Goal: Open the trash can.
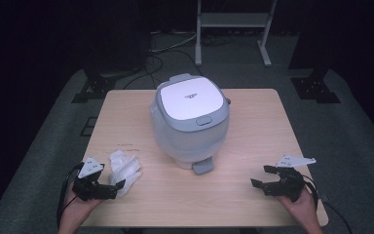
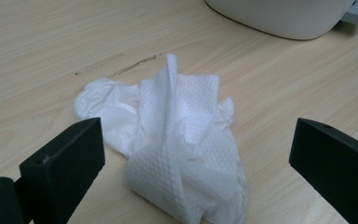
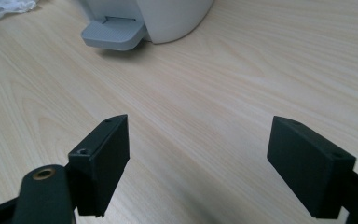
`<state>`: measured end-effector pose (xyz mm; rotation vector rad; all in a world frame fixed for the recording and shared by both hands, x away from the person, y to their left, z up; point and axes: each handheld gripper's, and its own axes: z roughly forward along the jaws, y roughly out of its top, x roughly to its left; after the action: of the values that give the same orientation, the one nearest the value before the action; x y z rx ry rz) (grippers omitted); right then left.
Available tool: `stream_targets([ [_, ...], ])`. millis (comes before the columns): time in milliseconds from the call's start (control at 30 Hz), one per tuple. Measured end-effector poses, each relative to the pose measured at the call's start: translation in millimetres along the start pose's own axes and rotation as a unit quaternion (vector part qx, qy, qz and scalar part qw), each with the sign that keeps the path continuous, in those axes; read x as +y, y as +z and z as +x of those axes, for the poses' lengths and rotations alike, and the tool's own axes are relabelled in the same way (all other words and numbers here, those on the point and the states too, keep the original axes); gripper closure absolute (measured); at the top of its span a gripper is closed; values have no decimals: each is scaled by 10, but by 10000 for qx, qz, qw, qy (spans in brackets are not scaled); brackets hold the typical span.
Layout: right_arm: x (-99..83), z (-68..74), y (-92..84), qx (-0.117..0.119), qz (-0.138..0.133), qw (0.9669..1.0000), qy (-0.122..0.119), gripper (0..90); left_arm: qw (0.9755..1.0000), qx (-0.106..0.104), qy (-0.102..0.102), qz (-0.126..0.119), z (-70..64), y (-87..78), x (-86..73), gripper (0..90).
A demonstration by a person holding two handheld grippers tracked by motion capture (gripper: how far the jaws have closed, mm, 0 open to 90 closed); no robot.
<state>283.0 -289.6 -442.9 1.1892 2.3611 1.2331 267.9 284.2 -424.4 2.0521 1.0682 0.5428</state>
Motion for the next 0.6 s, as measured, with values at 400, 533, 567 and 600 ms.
stream_targets([
  [400,288,124,166,221,125,9990,-354,200,10000,38,-64,-52,28,-50,-22,25],
  [533,364,176,226,285,115,9986,-440,201,10000,16,-55,-41,12,-36,-21,25],
  [567,377,187,238,306,111,9985,-451,201,10000,33,-48,-43,7,-33,-23,25],
  [600,406,212,269,330,131,9982,-488,202,10000,34,-54,-60,2,-27,-23,25],
])
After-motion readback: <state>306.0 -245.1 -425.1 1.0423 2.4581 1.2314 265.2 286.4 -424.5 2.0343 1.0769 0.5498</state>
